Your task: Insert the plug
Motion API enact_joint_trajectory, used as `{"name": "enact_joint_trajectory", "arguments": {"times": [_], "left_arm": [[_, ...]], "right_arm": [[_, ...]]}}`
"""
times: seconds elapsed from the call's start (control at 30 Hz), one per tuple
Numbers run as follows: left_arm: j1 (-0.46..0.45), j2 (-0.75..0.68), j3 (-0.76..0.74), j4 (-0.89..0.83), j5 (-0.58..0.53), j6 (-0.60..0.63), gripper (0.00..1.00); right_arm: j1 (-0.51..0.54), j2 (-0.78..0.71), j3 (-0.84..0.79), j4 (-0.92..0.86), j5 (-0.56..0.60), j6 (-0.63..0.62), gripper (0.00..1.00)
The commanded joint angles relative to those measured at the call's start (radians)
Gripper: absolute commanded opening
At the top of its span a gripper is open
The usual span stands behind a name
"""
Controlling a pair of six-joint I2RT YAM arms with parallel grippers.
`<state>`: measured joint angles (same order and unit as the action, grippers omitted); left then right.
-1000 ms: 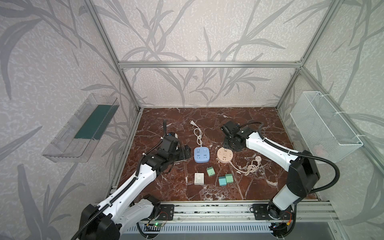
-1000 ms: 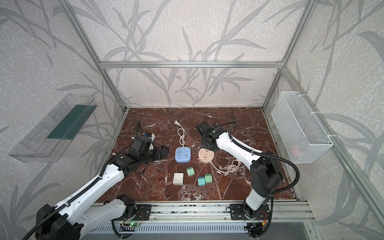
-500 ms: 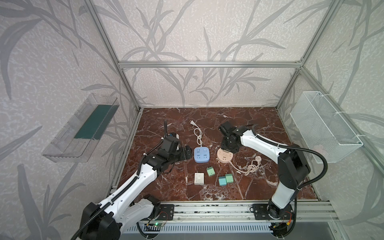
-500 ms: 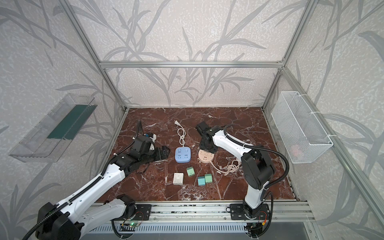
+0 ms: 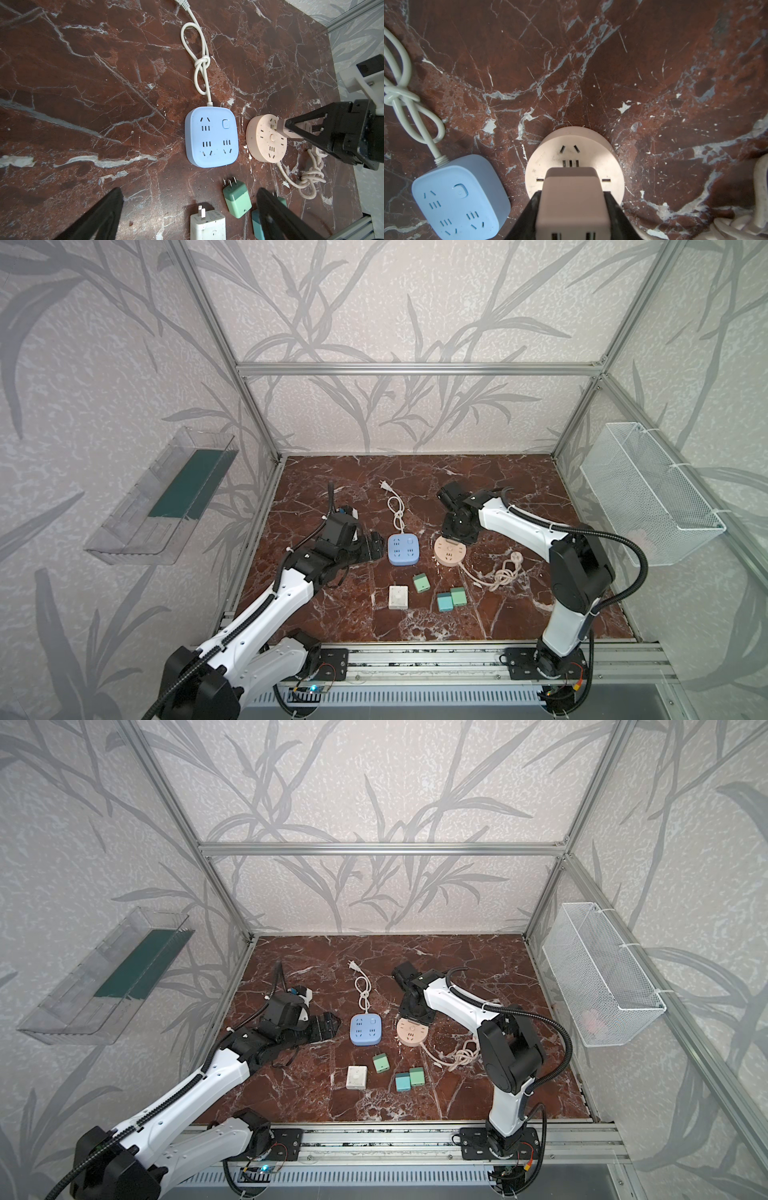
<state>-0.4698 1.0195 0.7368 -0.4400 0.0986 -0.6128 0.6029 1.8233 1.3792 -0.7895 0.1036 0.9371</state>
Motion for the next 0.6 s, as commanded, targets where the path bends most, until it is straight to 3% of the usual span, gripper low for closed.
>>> {"name": "enact_joint_trajectory", "arguments": {"times": [0.0, 0.33, 0.57], "left_arm": [[-0.002, -0.010, -0.010, 0.007, -0.007, -0.002, 0.97], [-0.004, -0.010, -0.015, 0.009, -0.012, -0.002, 0.97], [-0.002, -0.019, -0.019, 0.015, -0.016, 0.002, 0.97]], "right_arm": [[-0.006, 0.026, 0.026, -0.015, 0.008, -0.011, 0.00], [-0.014, 0.069, 0.043, -0.020, 0.004, -0.027, 0.00], [-0.024, 0.134, 0.103, -0.045, -0.037, -0.137, 0.00]]}}
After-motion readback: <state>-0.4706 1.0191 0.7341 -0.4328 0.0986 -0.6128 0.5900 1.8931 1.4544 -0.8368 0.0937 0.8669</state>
